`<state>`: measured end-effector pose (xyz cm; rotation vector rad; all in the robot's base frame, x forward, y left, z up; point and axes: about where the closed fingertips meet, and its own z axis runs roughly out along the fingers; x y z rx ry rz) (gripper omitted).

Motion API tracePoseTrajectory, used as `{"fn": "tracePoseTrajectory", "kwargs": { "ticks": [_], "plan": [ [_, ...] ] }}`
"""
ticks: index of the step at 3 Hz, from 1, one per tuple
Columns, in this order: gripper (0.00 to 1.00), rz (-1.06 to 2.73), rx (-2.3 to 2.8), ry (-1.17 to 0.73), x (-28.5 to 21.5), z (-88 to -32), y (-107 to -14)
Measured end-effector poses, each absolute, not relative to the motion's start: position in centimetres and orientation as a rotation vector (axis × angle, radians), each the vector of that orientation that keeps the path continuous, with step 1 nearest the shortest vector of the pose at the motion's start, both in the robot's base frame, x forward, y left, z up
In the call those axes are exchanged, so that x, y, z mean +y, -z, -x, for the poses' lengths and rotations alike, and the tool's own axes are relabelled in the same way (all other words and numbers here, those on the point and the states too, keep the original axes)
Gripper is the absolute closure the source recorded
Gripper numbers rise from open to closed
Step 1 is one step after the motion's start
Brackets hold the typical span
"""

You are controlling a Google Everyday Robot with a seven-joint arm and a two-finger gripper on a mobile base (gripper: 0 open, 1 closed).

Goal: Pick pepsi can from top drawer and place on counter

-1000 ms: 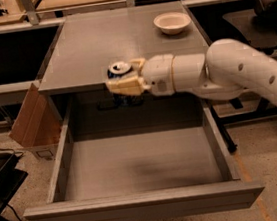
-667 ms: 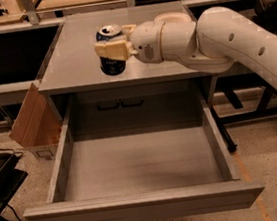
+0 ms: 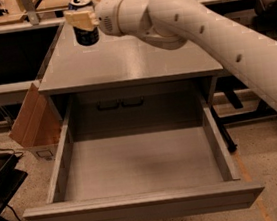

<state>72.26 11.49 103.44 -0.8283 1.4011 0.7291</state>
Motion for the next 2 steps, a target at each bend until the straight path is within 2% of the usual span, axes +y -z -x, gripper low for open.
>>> {"fn": "tracePoseTrajectory", "kwargs": {
  "ticks": [1, 2],
  "plan": [
    [1.00, 0.839, 1.455, -0.645, 15.2, -76.3, -101.3],
    [1.00, 0.864, 1.520, -0.574, 16.8, -79.8, -98.1]
  ]
}}
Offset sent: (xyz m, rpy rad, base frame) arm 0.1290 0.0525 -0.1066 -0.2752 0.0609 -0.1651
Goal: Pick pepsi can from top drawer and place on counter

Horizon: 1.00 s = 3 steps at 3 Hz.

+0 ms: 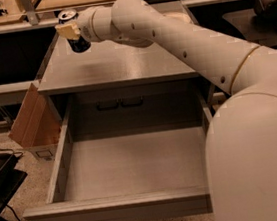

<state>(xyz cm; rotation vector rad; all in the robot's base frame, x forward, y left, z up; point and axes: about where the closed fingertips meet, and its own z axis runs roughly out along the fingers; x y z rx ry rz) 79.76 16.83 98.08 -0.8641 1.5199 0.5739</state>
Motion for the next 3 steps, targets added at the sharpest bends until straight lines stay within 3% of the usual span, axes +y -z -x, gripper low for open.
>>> {"fn": "tracePoseTrajectory", "kwargs": {
  "ticks": [2, 3],
  "plan": [
    [1.00, 0.848, 1.663, -0.527, 13.3, -84.5, -91.2],
    [0.82, 0.851, 1.663, -0.529, 13.5, -84.5, -91.1]
  ]
}}
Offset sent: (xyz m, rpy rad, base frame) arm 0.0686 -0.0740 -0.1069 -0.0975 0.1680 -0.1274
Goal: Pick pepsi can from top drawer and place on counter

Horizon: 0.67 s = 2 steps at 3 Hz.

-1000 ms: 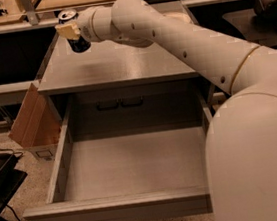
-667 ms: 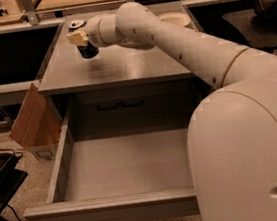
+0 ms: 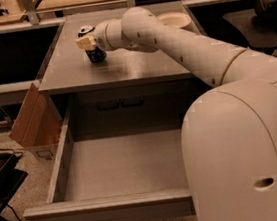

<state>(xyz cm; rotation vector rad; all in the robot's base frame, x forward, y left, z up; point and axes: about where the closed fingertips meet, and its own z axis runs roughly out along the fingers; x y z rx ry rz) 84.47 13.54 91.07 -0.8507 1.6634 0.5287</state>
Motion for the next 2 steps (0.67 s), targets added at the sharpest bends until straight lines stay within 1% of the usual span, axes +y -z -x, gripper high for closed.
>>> {"fn": "tracePoseTrajectory", "kwargs": {
  "ticks": [2],
  "plan": [
    [0.36, 0.856, 1.664, -0.535, 14.09, -84.39, -90.80]
  ]
}}
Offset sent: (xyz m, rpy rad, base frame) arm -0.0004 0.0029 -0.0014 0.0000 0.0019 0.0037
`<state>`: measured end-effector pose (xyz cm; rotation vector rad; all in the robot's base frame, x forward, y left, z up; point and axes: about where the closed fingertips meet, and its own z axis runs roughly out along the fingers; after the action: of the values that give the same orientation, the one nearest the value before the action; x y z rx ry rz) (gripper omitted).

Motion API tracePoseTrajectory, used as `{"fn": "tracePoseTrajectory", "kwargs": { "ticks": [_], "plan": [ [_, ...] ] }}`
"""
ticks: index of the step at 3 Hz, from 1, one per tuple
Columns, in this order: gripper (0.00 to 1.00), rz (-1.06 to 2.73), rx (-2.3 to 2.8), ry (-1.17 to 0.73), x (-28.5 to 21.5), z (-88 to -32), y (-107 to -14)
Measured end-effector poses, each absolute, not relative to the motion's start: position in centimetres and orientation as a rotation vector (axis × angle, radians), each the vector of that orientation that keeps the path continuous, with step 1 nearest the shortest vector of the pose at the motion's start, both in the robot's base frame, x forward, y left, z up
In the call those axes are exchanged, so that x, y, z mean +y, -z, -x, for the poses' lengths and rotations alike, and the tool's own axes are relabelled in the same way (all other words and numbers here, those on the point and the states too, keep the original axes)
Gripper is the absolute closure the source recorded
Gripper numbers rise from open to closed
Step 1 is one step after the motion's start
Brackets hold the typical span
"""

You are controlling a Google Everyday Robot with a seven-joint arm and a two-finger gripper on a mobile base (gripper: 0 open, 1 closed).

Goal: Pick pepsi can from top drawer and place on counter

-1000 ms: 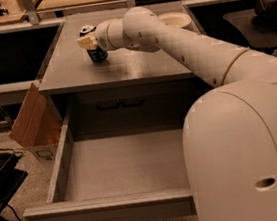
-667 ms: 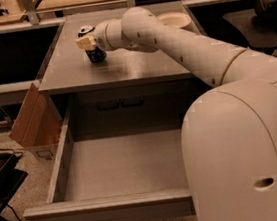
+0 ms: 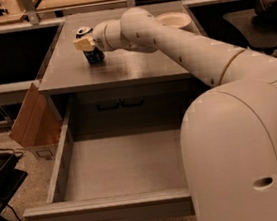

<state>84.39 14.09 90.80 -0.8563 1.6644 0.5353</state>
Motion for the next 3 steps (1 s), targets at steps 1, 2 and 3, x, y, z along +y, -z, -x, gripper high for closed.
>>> {"fn": "tracePoseTrajectory", "kwargs": {
  "ticks": [1, 2, 3],
  "plan": [
    [0.05, 0.860, 1.665, -0.540, 14.47, -84.33, -90.61],
    [0.00, 0.861, 1.665, -0.541, 14.60, -84.31, -90.55],
    [0.00, 0.866, 1.666, -0.537, 14.43, -84.18, -90.73]
  ]
}}
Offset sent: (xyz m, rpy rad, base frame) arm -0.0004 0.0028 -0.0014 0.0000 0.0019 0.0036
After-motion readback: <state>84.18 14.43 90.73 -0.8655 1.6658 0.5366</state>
